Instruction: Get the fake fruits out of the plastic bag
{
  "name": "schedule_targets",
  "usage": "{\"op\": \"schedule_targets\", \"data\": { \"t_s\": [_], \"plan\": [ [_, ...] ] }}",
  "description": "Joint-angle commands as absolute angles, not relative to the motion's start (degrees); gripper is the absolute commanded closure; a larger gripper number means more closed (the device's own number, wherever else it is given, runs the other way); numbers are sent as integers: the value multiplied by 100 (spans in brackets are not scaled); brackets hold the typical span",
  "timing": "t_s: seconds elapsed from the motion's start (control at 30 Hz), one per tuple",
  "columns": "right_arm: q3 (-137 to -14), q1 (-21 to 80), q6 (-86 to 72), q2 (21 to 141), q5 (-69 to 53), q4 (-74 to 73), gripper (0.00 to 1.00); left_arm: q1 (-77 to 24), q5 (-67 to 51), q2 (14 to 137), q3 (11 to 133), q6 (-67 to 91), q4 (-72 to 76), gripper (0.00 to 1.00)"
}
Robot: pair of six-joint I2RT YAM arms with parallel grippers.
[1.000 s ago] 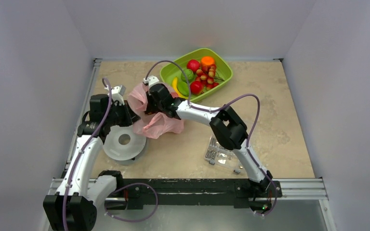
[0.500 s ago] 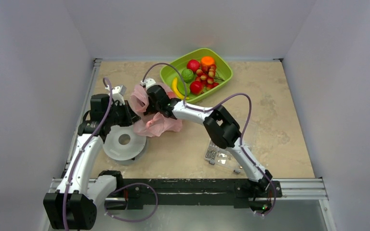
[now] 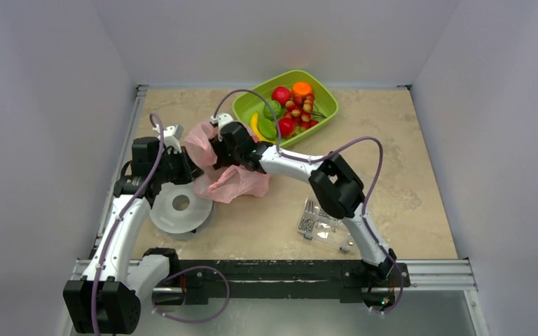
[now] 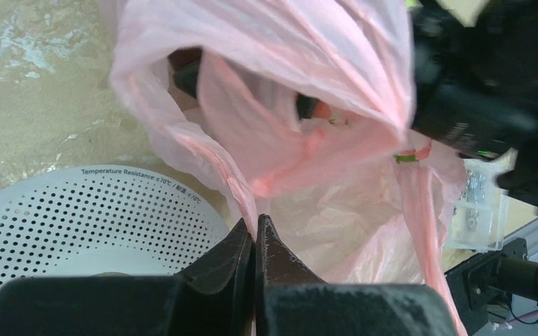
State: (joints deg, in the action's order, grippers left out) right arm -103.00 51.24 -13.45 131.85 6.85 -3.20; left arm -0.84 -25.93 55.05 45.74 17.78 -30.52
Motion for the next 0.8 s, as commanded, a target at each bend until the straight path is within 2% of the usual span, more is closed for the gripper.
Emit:
{"op": "schedule_targets", "data": {
  "t_s": [0.0, 0.23, 0.37, 0.53, 0.6, 0.77],
  "plan": [
    [-10065, 5028, -1548, 12249, 318, -321, 84, -100, -2432, 5398, 4546, 1639, -2893, 100],
    [-9708, 4860, -1741, 11668, -632, -972, 92, -102, -2232, 5221, 4479, 1600, -2823, 100],
    [-9522, 4751, -1789, 11265, -1410, -1227, 92, -135, -2123, 5139, 4436, 1587, -2797, 100],
    [-9460, 4487, -2054, 10868, -2999, -1310, 94, -208, -2008, 5134, 4443, 1547, -2829, 100],
    [-9466, 4465, -2042, 10795, -3445, -1384, 92, -223, -1986, 5124, 4447, 1539, -2834, 100],
    [-9852, 4454, -1736, 10806, -4074, -2080, 92, -235, -1973, 5102, 4438, 1547, -2835, 100]
  ]
}}
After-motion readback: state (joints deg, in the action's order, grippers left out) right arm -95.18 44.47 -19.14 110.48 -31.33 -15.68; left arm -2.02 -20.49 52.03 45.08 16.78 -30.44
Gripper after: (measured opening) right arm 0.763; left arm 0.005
